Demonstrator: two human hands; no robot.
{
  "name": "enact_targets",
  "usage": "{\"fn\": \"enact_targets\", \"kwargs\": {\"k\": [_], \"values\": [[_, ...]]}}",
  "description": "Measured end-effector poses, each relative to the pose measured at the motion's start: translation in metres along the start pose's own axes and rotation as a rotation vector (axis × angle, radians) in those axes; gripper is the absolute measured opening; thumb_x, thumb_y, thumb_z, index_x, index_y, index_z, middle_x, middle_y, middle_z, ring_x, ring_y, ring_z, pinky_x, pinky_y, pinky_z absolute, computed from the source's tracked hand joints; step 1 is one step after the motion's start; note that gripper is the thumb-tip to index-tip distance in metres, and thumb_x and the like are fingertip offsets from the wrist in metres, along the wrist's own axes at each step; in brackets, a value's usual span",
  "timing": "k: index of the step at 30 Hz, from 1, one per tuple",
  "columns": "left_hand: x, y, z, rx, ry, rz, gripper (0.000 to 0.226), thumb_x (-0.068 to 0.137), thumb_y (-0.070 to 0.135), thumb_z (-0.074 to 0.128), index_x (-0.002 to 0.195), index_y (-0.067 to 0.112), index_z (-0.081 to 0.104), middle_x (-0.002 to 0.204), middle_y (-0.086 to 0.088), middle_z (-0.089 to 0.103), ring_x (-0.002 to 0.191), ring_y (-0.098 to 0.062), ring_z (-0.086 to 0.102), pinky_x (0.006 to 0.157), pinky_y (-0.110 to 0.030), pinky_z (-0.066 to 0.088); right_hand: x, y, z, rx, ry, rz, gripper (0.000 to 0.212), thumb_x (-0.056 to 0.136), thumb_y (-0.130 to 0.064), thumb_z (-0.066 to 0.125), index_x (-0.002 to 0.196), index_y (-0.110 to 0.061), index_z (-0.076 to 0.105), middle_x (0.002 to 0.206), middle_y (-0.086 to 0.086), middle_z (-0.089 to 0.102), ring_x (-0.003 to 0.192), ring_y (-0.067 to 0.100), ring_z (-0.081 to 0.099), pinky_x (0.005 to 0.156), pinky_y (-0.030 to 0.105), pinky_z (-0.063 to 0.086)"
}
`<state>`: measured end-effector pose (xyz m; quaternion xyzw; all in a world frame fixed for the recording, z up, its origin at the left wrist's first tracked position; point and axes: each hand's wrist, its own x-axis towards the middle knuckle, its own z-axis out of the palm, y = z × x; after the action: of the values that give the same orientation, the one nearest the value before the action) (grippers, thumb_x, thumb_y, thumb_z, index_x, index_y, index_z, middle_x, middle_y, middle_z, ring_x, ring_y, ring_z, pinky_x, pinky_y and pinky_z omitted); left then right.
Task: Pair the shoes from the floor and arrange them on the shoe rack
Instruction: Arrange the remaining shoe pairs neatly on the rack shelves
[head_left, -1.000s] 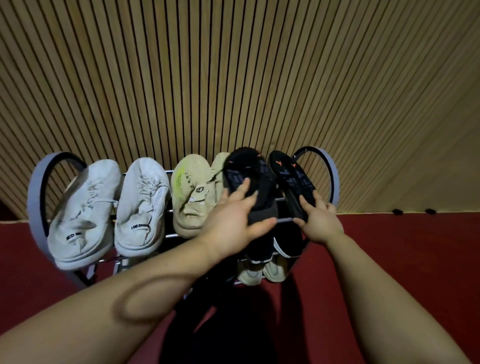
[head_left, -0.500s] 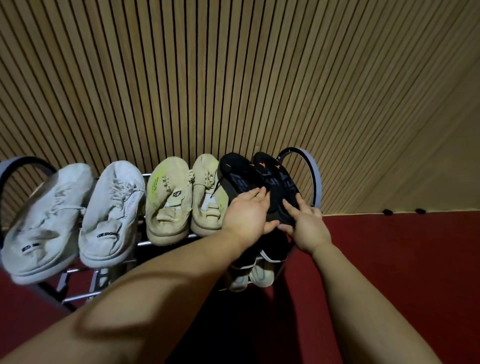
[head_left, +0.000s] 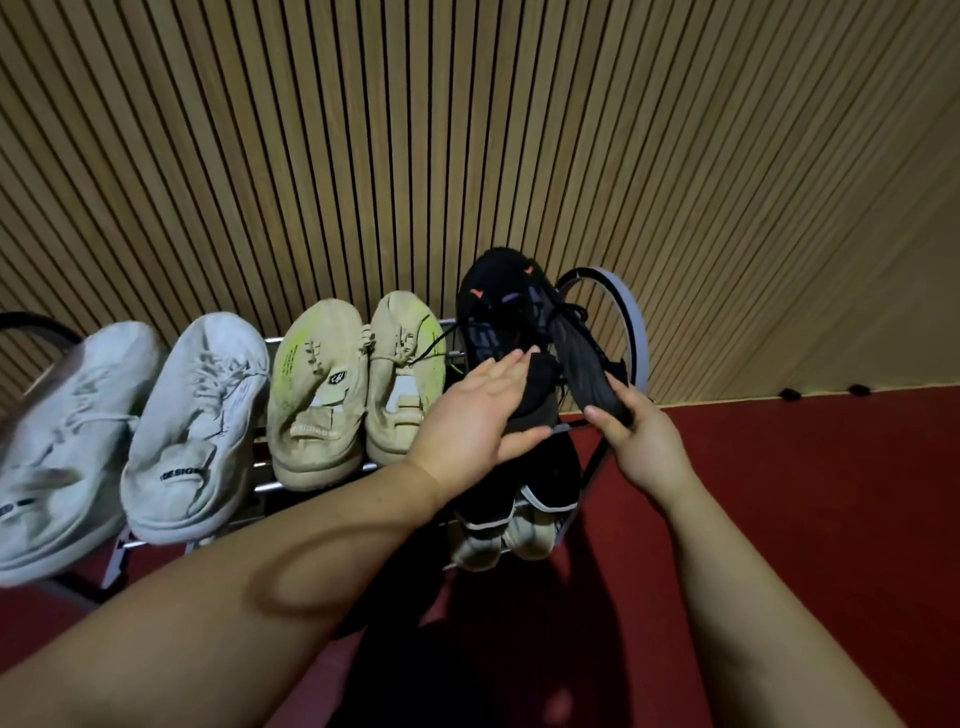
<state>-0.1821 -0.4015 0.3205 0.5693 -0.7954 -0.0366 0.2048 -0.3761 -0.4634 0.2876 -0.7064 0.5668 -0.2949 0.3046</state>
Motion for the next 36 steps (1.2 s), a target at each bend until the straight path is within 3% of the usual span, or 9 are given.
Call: {"fn": "enact_targets", "kwargs": {"k": [5,11,14,16,18,22,24,31,36], "values": [[0.001,-0.001,0.021,0.109,-0.158,-0.080,0.076,0.096,0.047,0.041,0.150,0.009,0.004,0.159,-0.003,0.006,0.146,-0.012,0.007,0.115,-0.021,0.004,0.008,-0.011,0.007,-0.336,-0.097,-0.002,0.061,0.091,-0.037,0.057,0.146,-0.026,0.032,0.156,0.005,0.023,0.141,0.028,0.023,0.116,0.038,0.023],[0.020,0.009,0.030,0.284,-0.283,-0.109,0.076,0.096,0.044,0.042,0.150,0.005,0.003,0.158,-0.010,0.007,0.145,-0.021,0.013,0.116,-0.032,0.019,-0.003,-0.022,0.016,-0.599,-0.068,-0.031,0.060,0.095,-0.039,0.049,0.149,-0.030,0.024,0.159,0.001,0.009,0.138,0.030,0.016,0.109,0.038,0.028],[0.021,0.012,0.020,0.333,-0.312,-0.071,0.077,0.094,0.047,0.046,0.150,0.007,0.012,0.156,-0.010,0.021,0.140,-0.022,0.028,0.110,-0.031,0.029,-0.003,-0.016,0.008,-0.686,-0.081,-0.122,0.061,0.093,-0.042,0.049,0.148,-0.030,0.026,0.159,0.001,0.013,0.140,0.029,0.014,0.109,0.036,0.029],[0.020,0.008,0.011,0.361,-0.250,-0.024,0.073,0.088,0.053,0.051,0.143,0.010,0.029,0.143,-0.006,0.043,0.124,-0.024,0.048,0.093,-0.033,0.041,-0.002,-0.013,0.002,-0.738,-0.103,-0.171,0.061,0.092,-0.044,0.048,0.148,-0.031,0.026,0.158,-0.001,0.016,0.139,0.029,0.015,0.108,0.034,0.030],[0.018,0.004,0.008,0.339,-0.185,-0.008,0.074,0.080,0.061,0.055,0.136,0.016,0.038,0.131,-0.003,0.051,0.113,-0.025,0.051,0.087,-0.034,0.043,-0.001,-0.012,-0.005,-0.744,-0.130,-0.189,0.061,0.092,-0.045,0.048,0.147,-0.033,0.027,0.157,-0.003,0.019,0.138,0.029,0.017,0.107,0.032,0.031],[0.031,-0.007,0.012,0.263,-0.202,-0.261,0.105,0.073,0.072,0.051,0.150,0.012,0.010,0.156,-0.012,0.004,0.142,-0.036,0.005,0.116,-0.042,0.018,-0.004,-0.008,-0.008,-0.763,-0.145,-0.208,0.060,0.090,-0.046,0.050,0.146,-0.034,0.030,0.156,-0.004,0.022,0.132,0.028,0.024,0.104,0.030,0.033],[0.048,-0.017,0.011,0.236,-0.292,-0.286,0.108,0.074,0.074,0.048,0.152,0.015,0.002,0.159,-0.009,-0.004,0.144,-0.034,0.005,0.118,-0.040,0.015,-0.007,-0.005,0.000,-0.726,-0.095,-0.185,0.058,0.091,-0.045,0.051,0.145,-0.034,0.032,0.156,-0.003,0.021,0.131,0.027,0.024,0.103,0.029,0.033],[0.045,-0.012,0.018,0.560,-0.345,-0.152,0.091,0.086,0.065,0.035,0.149,0.005,0.008,0.149,-0.016,0.030,0.122,-0.031,0.047,0.088,-0.035,0.047,0.005,-0.012,0.001,-0.597,-0.083,-0.016,0.062,0.087,-0.045,0.058,0.143,-0.036,0.035,0.155,-0.005,0.024,0.124,0.028,0.035,0.103,0.029,0.029],[0.039,-0.018,-0.004,0.736,-0.381,0.031,0.084,0.089,0.062,0.031,0.144,-0.001,0.022,0.120,-0.011,0.057,0.102,-0.028,0.057,0.069,-0.031,0.041,0.013,-0.018,0.002,-0.569,-0.101,0.036,0.062,0.085,-0.042,0.062,0.142,-0.034,0.039,0.153,-0.003,0.029,0.132,0.032,0.036,0.108,0.035,0.028]]}}
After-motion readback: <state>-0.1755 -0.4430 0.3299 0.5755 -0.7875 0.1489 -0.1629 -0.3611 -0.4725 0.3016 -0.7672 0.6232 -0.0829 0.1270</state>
